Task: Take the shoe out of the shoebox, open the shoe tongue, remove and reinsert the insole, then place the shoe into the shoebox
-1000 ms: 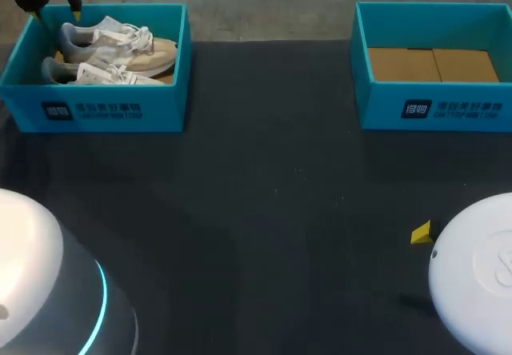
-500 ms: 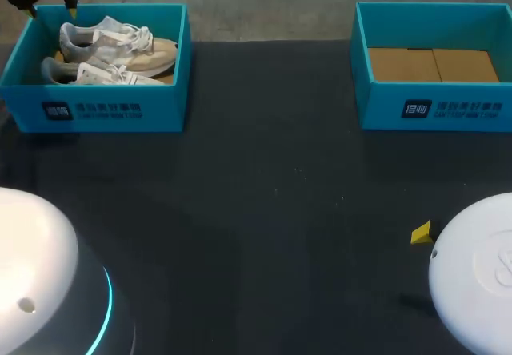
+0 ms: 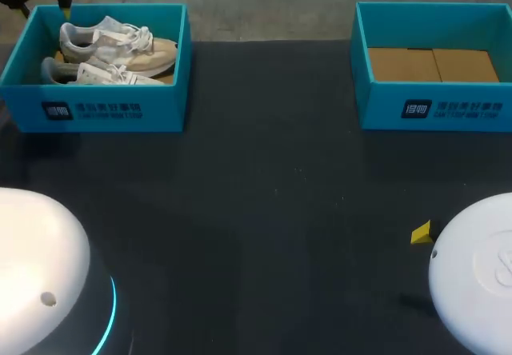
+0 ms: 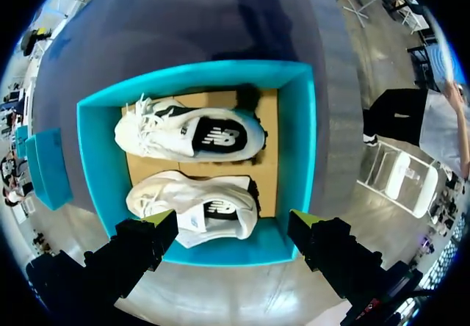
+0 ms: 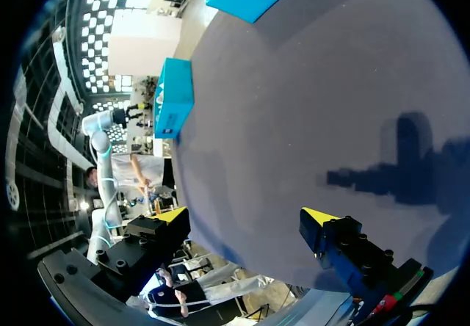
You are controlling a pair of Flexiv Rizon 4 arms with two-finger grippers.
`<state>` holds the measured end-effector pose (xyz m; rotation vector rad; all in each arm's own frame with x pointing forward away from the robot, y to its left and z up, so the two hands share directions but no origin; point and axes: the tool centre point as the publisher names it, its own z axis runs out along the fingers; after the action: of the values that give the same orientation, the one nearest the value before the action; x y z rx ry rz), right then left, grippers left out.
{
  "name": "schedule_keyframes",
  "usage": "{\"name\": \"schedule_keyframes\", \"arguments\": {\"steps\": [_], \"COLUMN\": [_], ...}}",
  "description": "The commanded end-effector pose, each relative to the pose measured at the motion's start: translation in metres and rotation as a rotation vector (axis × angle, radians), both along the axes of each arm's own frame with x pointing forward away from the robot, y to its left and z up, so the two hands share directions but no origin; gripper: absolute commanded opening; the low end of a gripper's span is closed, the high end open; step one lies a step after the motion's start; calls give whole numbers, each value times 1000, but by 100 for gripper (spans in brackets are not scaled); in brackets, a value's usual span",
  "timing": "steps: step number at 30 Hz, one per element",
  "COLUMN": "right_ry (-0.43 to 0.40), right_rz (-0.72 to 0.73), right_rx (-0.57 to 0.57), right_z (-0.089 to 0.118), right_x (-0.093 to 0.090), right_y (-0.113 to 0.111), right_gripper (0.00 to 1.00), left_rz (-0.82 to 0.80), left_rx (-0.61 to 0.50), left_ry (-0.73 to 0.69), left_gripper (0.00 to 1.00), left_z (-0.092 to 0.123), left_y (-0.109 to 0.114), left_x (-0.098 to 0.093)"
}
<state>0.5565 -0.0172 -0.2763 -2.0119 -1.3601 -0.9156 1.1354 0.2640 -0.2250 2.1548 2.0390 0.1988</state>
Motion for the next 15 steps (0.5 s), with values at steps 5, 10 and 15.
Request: {"name": "schedule_keyframes", "arguments": {"steps": [5,10,15], "right_ry": [-1,-1,-1], "right_rz": [-3,-3,-3], "right_rx": [-4,-4,-4], "right_z": [1,1,1], "right_x": [-2,-2,-2], "right_y": [1,1,1], "right_gripper": [100,100,100], "left_rz": [-23,-33,-41], "left_rx": [8,5,6], "left_ry": [2,19,41], "left_gripper": [100,100,100], "left_z": [-5,-12,-18], "left_y": [0,5,15], "left_x": [-28,-41,-54]}}
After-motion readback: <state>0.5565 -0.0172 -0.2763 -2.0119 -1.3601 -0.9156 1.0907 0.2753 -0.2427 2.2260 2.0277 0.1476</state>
